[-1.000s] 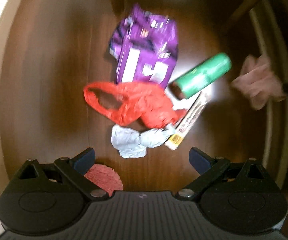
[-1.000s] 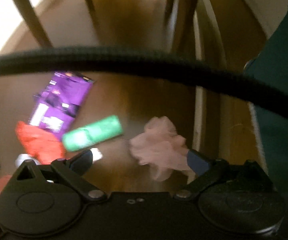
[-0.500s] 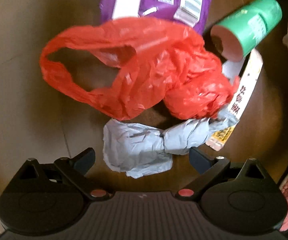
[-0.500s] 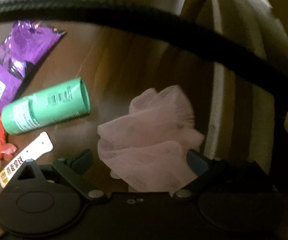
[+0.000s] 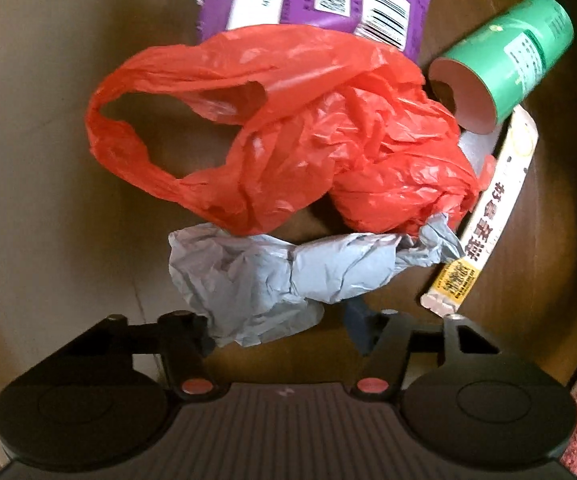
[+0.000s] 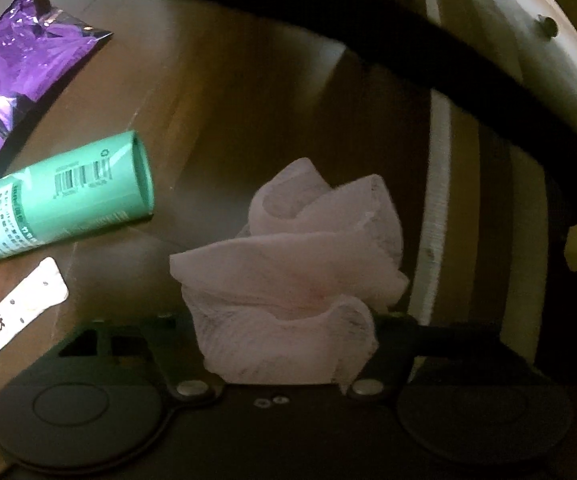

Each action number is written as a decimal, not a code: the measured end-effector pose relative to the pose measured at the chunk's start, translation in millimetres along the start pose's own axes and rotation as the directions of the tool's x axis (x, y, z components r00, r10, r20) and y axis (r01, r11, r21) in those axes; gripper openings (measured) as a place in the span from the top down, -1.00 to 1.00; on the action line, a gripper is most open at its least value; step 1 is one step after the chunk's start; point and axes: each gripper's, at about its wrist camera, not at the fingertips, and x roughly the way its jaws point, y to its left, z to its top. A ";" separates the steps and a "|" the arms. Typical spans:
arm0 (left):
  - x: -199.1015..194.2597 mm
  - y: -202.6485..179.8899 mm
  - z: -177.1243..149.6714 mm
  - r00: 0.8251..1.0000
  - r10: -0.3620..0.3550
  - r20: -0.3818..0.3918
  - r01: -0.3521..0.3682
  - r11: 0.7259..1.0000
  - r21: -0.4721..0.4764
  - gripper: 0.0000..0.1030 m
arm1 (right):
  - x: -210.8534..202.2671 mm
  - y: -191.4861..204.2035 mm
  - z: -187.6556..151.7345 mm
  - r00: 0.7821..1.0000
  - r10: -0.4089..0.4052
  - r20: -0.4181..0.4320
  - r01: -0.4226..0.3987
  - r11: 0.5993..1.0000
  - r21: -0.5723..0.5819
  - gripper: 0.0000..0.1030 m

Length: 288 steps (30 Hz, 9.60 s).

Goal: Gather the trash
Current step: 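Grasp the pink mesh sponge with the right tool while the left grasps the crumpled silver foil, then lift both tools over the teal wastebasket and open both to drop the items, then withdraw both tools and lower them to the floor trash, then grasp the red plastic bag with the left tool while the right grasps the white snack-bar wrapper, then lift both tools over the teal wastebasket and open both to drop the items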

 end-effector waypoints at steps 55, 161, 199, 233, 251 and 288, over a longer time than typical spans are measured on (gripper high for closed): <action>-772.0 20.2 18.1 0.694 -0.132 0.707 0.157 0.987 0.030 0.82 | -685.0 -115.6 150.5 0.718 0.189 0.670 -0.312 0.948 0.066 0.62; -478.2 31.9 68.1 0.891 -0.072 0.448 0.132 0.986 -0.104 -0.99 | -445.6 -45.6 103.4 0.876 0.307 0.371 -0.339 0.941 0.022 -1.00; -9.7 10.0 69.6 0.968 -0.246 -0.053 0.182 0.830 -0.527 -0.97 | -10.9 134.6 -3.8 0.946 0.318 -0.061 -0.306 0.940 0.153 -0.66; -142.3 -3.6 7.0 0.986 -0.160 -0.049 0.123 0.894 -0.431 -0.23 | -143.3 68.7 -25.6 0.965 0.258 0.050 -0.261 0.963 0.069 0.60; -507.4 -4.4 12.7 0.949 -0.116 0.292 0.174 0.968 -0.182 -0.23 | -478.5 -34.2 52.9 0.890 0.230 0.394 -0.285 0.954 0.088 0.60; -846.6 -34.9 164.4 0.716 -0.099 0.691 -0.052 0.980 0.194 -0.24 | -698.4 -136.0 281.9 0.751 0.100 0.652 -0.204 0.975 0.086 0.61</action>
